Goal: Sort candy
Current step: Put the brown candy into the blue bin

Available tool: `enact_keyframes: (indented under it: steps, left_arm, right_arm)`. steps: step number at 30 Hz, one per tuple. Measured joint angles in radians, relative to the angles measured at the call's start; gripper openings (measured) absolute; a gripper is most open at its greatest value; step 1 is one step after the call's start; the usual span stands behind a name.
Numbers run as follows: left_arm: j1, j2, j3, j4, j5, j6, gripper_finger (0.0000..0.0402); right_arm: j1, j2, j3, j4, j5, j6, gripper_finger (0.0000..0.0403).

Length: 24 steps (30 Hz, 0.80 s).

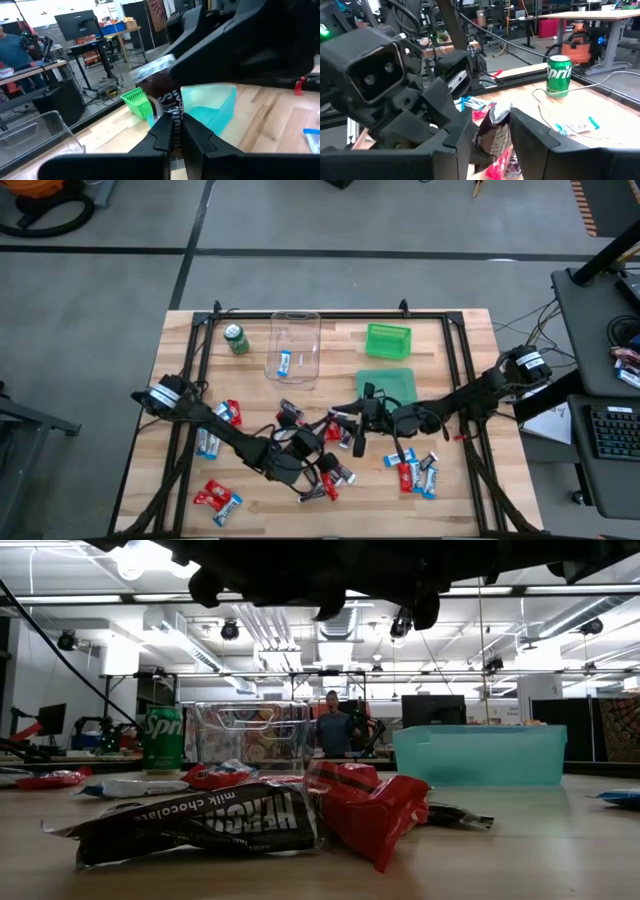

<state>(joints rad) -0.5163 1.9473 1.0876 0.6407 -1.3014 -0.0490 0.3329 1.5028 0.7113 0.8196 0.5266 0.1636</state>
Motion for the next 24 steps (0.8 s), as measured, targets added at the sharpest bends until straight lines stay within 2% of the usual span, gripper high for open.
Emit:
enact_keyframes:
  steps: [5, 11, 14, 20, 24]
  left_arm:
    - [0.000, 0.010, 0.014, 0.000, 0.003, 0.000, 0.0002]
    - [0.000, 0.010, 0.015, 0.004, 0.009, -0.023, 0.0002]
    - [-0.005, 0.010, 0.015, 0.004, 0.010, -0.031, 0.0005]
    - [-0.014, 0.009, 0.014, 0.004, 0.032, -0.072, 0.0055]
    - [-0.021, 0.004, 0.010, 0.000, 0.032, -0.076, 0.0094]
  right_arm:
    - [-0.002, 0.000, 0.000, -0.001, -0.002, -0.010, 0.0104]
    - [-0.003, 0.000, 0.000, -0.003, -0.039, -0.053, 0.0023]
    - [-0.004, 0.000, 0.000, -0.005, -0.054, -0.051, 0.0015]
    - [-0.006, -0.016, 0.000, -0.019, -0.060, -0.070, 0.0011]
    - [-0.021, -0.062, 0.000, -0.101, -0.057, -0.069, 0.0010]
